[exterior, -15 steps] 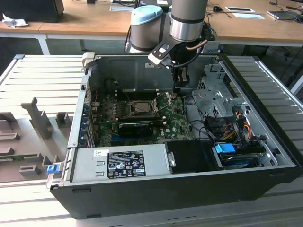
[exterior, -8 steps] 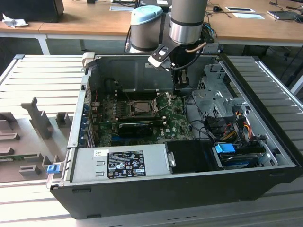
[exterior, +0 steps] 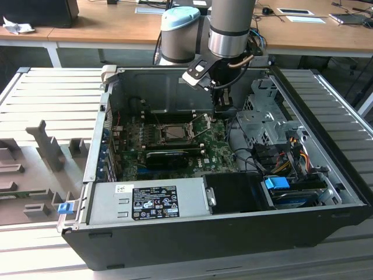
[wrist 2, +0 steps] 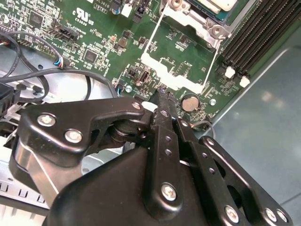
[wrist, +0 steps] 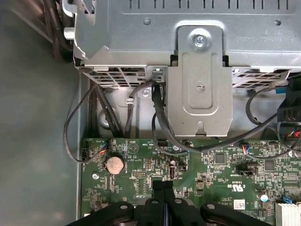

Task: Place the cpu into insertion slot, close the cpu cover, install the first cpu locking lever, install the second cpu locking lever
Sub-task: 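Close the cpu cover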

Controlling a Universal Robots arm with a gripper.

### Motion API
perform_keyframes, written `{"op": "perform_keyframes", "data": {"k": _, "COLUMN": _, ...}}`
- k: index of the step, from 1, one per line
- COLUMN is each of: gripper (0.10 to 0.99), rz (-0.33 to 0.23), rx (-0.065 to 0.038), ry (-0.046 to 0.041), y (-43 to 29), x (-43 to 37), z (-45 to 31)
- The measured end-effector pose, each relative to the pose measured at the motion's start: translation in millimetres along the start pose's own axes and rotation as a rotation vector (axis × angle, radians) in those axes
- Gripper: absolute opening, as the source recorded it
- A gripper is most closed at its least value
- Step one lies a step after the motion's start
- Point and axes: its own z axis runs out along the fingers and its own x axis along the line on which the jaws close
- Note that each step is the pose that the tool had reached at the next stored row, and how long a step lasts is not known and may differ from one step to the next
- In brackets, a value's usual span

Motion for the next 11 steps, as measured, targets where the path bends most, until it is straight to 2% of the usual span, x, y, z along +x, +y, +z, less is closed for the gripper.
{"op": "perform_keyframes", "data": {"k": 11, "gripper": 0.106, "rz": -0.001, "rx": 0.000, "ry": -0.0001, "y": 0.1, "x": -0.1, "z": 10.8}}
